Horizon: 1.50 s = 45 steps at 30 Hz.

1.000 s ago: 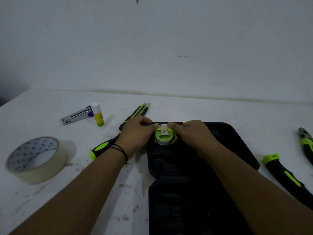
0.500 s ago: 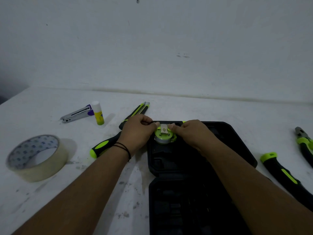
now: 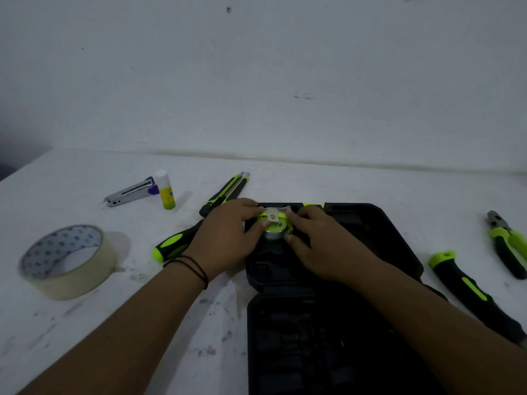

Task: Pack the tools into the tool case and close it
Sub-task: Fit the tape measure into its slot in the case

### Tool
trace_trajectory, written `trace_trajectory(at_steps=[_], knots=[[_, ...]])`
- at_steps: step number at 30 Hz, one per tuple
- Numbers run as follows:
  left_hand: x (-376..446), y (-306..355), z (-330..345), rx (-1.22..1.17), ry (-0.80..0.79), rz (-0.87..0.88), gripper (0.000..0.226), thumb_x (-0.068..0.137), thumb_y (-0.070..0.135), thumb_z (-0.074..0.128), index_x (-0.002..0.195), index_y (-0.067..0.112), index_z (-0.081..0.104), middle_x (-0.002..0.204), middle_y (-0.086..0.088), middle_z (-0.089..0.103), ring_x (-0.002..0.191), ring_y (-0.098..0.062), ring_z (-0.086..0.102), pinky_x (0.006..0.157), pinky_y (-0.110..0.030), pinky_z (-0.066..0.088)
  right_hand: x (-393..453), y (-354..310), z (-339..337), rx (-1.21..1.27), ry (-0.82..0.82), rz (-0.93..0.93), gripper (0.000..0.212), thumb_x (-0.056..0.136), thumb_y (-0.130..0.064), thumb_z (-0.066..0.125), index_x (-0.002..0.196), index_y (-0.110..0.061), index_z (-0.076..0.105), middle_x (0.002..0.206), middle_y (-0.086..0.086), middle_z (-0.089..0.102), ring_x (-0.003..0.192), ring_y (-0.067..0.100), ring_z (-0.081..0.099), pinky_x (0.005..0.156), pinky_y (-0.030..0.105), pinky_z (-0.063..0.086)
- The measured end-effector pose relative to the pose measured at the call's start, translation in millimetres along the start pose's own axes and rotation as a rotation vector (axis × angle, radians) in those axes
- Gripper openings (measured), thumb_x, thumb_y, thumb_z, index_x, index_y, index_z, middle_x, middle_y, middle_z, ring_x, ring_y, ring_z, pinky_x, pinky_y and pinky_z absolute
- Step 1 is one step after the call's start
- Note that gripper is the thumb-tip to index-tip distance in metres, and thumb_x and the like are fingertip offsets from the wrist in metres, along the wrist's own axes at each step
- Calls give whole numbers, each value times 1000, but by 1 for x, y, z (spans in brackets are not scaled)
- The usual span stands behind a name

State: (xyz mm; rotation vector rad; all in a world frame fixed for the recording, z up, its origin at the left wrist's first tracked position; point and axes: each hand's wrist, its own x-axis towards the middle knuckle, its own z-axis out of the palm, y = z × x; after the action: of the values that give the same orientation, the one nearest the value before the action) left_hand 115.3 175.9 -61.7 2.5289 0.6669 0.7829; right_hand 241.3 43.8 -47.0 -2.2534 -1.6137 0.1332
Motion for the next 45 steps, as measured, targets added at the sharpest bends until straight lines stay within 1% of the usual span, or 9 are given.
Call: trace_trajectory(at_steps=[8, 13, 16, 20, 23, 29, 37, 41, 45], knots=[[5, 3, -7, 77, -77, 28, 34, 87, 34, 58, 116, 17, 66, 122, 4, 60, 116, -11, 52, 89, -14, 31, 1, 0, -10, -117, -107, 50, 58, 91, -47, 43, 144, -30, 27, 114, 7, 50, 112, 24, 49, 94, 36, 43], [6, 7, -14, -188, -43, -178, 28, 88, 36, 57, 109, 22, 68, 116, 9, 63, 109, -2, 51, 89, -16, 33, -2, 0, -14, -72, -85, 102, 66, 88, -49, 48, 145, -27, 23, 131, 7, 43, 125, 24, 40, 102, 35, 37], [6, 13, -8, -185, -24, -217, 40, 85, 36, 62, 120, 17, 62, 125, 4, 59, 117, -9, 50, 92, -14, 31, -5, -6, -10, -283, 88, -37, 55, 86, -41, 43, 136, -18, 43, 128, 6, 47, 118, 27, 44, 96, 41, 40], [6, 13, -6, -126, -37, -177, 36, 83, 33, 65, 115, 15, 66, 123, 0, 61, 117, -12, 52, 89, -13, 32, -8, -16, -1, -314, 91, -110, 55, 77, -33, 28, 113, -13, 64, 113, 7, 62, 104, 30, 56, 84, 42, 43], [5, 11, -6, -59, -57, -141, 36, 85, 36, 62, 115, 18, 66, 129, 0, 58, 121, -11, 49, 95, -17, 31, -7, -21, -3, -307, 46, -66, 64, 75, -33, 18, 123, -17, 57, 125, 4, 54, 114, 27, 48, 92, 40, 35], [1, 5, -11, 19, -175, -77, 48, 84, 36, 63, 129, 21, 55, 142, 3, 46, 131, -9, 39, 105, -17, 23, -2, -40, -10, -409, -58, 11, 50, 79, -30, 25, 115, -13, 55, 123, 4, 48, 115, 25, 41, 101, 43, 27], [-5, 24, -24, 84, -290, -105, 55, 92, 37, 52, 141, 16, 38, 152, 0, 30, 140, -14, 26, 110, -22, 18, -20, -46, -14, -196, -210, 152, 55, 90, -21, 37, 144, -16, 27, 155, 1, 20, 137, 26, 25, 111, 50, 20], [-20, 27, -40, -26, -82, -126, 44, 91, 24, 54, 133, 12, 49, 144, -4, 44, 133, -16, 39, 104, -18, 24, -39, -44, -20, -85, -139, 149, 47, 93, -23, 36, 139, -16, 34, 144, 5, 37, 130, 28, 37, 107, 45, 32], [-37, 16, -68, -93, 187, -255, 24, 85, 7, 51, 99, 13, 70, 104, -4, 70, 92, -16, 63, 87, -21, 43, -56, -50, -37, -69, -35, 189, 33, 93, -28, 40, 119, -14, 55, 120, 6, 55, 115, 27, 50, 101, 43, 37]])
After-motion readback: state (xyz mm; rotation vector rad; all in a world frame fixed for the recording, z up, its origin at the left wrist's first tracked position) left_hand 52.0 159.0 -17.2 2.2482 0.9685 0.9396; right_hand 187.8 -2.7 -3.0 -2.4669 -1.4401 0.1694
